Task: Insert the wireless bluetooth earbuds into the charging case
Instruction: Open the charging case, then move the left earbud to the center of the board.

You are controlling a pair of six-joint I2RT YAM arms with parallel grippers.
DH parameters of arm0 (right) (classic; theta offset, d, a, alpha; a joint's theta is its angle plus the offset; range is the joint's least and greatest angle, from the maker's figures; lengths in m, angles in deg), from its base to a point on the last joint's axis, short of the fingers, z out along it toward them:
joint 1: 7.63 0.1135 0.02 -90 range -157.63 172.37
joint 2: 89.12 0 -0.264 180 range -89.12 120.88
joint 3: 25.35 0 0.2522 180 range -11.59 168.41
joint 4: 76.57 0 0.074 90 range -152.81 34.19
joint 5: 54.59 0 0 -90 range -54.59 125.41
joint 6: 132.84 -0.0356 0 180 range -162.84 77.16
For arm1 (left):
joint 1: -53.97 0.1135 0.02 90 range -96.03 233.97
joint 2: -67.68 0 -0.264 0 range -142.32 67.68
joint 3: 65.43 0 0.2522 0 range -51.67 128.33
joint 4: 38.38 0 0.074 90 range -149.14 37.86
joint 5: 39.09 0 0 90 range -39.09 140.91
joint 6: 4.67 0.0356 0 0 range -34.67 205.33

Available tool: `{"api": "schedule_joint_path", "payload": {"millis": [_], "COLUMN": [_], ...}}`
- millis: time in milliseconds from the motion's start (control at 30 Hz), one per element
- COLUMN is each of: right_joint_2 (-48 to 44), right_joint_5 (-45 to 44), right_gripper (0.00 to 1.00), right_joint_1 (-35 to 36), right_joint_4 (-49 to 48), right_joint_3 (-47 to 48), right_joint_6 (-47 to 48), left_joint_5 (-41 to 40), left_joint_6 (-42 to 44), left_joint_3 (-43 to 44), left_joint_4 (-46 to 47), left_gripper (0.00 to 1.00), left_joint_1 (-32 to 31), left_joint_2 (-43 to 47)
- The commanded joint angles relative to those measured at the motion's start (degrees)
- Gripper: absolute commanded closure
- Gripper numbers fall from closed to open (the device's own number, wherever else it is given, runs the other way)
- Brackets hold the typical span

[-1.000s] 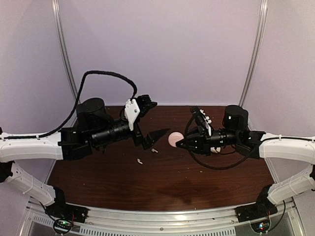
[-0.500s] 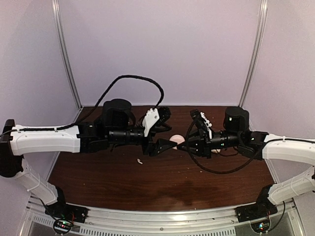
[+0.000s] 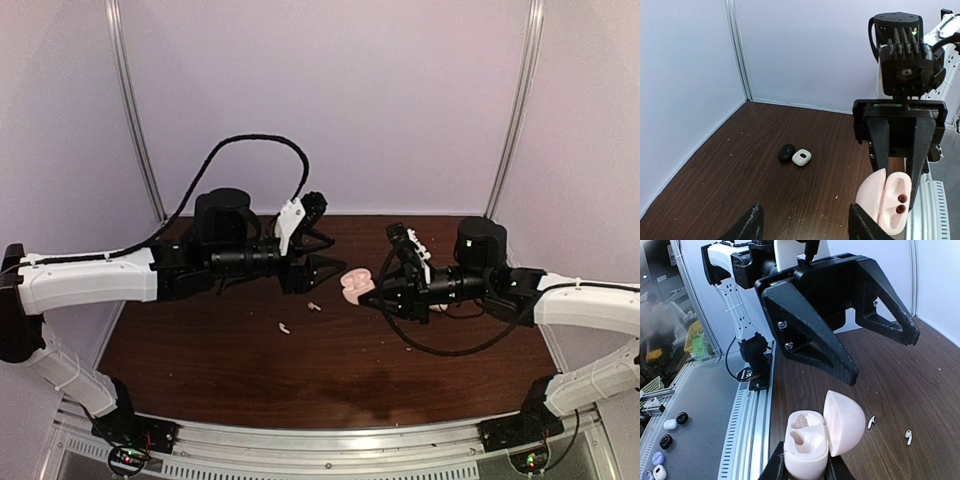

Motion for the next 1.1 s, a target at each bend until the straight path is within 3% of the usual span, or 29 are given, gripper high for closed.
{"api": "schedule_joint_path", "payload": {"millis": [0, 300, 600, 933, 1067], "right_joint_2": [-1.21, -2.02, -4.09, -6.02, -7.66], "right_joint_5": [1.06, -4.04, -8.12, -8.51, -7.65], "right_gripper": [0.91, 0.95, 0.96, 0.96, 0.95], "right_joint_1": [0.39, -0.39, -2.13, -2.20, -2.08], "right_joint_4": [-1.79, -5.89, -13.73, -14.77, -16.94], "right_joint_3": [-0.56, -4.36, -10.32, -12.72, -14.70], "right_joint_6": [0.87, -1.70, -4.56, -3.77, -3.32], "left_joint_5": [-1.90, -1.05, -7.37, -9.82, -10.12], "left_joint_6": [-1.25, -7.48, -16.59, -23.65, -26.59], "left_joint_3": [-0.94, -4.96, -10.61, -3.52, -2.21], "left_joint_4": [3.35, 2.88, -3.05, -6.57, -6.84], "left_gripper": [0.41, 0.36, 0.37, 0.45, 0.42], "left_joint_1": [0.68, 6.04, 11.76, 11.91, 11.89], "left_joint_2": [1.23, 3.93, 3.04, -10.41, -14.62]}}
